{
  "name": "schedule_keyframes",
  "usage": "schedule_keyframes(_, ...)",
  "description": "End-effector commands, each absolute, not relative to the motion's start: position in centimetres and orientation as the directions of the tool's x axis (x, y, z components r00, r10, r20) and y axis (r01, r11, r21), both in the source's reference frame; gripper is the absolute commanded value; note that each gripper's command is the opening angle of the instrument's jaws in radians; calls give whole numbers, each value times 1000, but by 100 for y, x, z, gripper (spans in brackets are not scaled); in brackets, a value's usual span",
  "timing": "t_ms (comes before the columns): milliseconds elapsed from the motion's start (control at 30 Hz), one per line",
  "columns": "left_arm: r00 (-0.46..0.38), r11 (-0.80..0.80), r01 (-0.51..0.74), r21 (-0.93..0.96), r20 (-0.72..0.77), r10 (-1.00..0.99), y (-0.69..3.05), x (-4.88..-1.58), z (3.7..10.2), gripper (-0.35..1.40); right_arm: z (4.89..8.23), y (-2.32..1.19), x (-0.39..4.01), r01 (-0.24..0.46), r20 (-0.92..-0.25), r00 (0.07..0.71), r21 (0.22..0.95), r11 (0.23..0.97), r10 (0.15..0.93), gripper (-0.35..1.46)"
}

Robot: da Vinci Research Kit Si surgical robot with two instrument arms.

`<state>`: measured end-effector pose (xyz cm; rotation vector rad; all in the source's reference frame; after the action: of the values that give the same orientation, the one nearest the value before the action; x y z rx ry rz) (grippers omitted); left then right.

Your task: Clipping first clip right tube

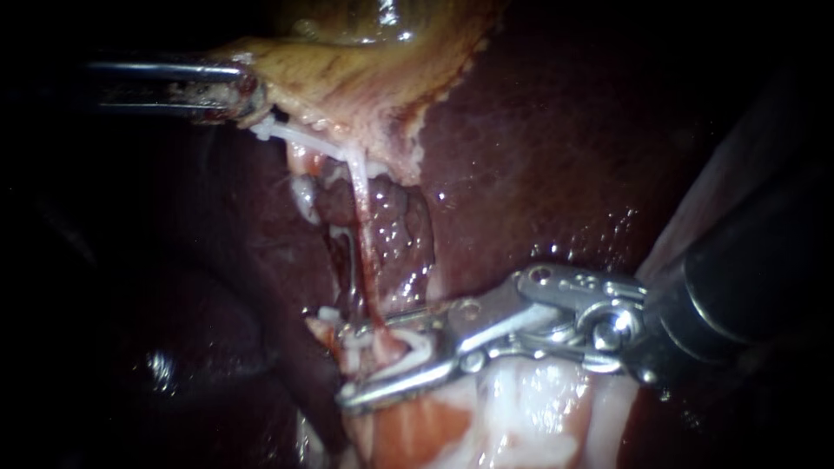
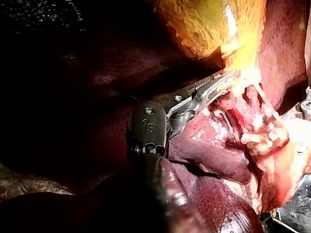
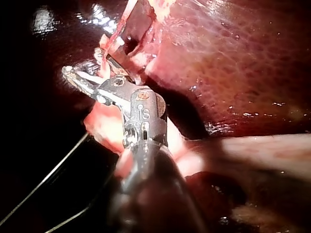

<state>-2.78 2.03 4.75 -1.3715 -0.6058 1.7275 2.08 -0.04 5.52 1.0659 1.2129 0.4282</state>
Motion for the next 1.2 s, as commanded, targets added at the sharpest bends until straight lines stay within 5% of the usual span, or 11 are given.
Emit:
schedule_keyframes(33,-61,-541,-306,-784,-550,833,203,-278,475,-35,545,-4,209,270,-538,339,841,468,772,50)
schedule_keyframes(267,-61,-541,-306,-784,-550,833,203,-278,475,-35,522,-3,214,334,-504,330,853,400,798,49)
schedule_keyframes(833,-61,-541,-306,-784,-551,832,204,-279,476,-35,534,2,213,325,-502,339,856,402,796,25)
schedule_keyframes(1200,-61,-541,-306,-783,-551,832,203,-279,477,-35,549,-4,213,314,-509,356,855,413,783,25)
